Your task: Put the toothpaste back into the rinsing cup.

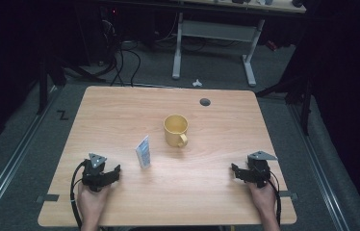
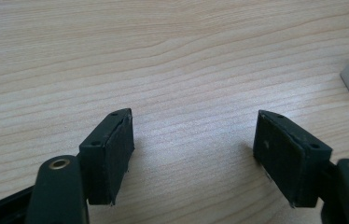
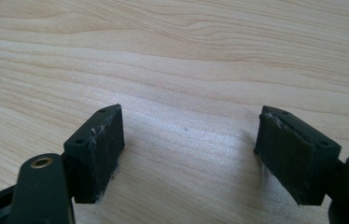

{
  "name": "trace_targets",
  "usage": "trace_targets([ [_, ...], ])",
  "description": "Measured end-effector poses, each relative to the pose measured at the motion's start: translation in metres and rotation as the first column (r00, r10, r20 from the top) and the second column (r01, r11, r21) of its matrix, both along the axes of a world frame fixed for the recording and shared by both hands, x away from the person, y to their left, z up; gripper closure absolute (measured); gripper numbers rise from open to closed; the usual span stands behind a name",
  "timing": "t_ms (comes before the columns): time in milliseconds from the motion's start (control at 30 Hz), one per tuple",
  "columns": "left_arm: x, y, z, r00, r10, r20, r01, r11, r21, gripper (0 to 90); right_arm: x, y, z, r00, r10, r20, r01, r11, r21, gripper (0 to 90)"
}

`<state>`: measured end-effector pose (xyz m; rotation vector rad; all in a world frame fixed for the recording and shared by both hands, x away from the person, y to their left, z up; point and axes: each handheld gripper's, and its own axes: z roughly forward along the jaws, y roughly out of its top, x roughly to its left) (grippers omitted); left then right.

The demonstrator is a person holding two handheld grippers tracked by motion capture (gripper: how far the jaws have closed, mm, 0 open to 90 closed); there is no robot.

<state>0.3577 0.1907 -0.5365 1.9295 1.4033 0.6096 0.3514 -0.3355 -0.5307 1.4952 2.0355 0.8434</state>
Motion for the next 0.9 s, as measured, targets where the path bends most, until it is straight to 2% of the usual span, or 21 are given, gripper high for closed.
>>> trace_targets([
  [433,0.0004,-0.0004,0.0,1.0,-0.001,-0.002,0.001,1.0,-0.005,28.6,0.0001,0.0,0.0,1.0,0.0,0.0,0.0,1.0,-0.001,23.5],
  [733,0.0009,-0.0014,-0.0002,0.9997,-0.022,-0.011,0.022,0.9998,0.002,22.4,0.0001,0.0002,0.0,1.0,-0.001,0.0,0.001,1.0,0.0,23.5],
  [900,-0.0003,-0.001,0.0013,0.9994,-0.025,-0.023,0.025,0.9996,-0.015,22.3,0.0001,0.0002,0.0001,1.0,-0.002,0.0,0.002,1.0,0.0,23.5],
])
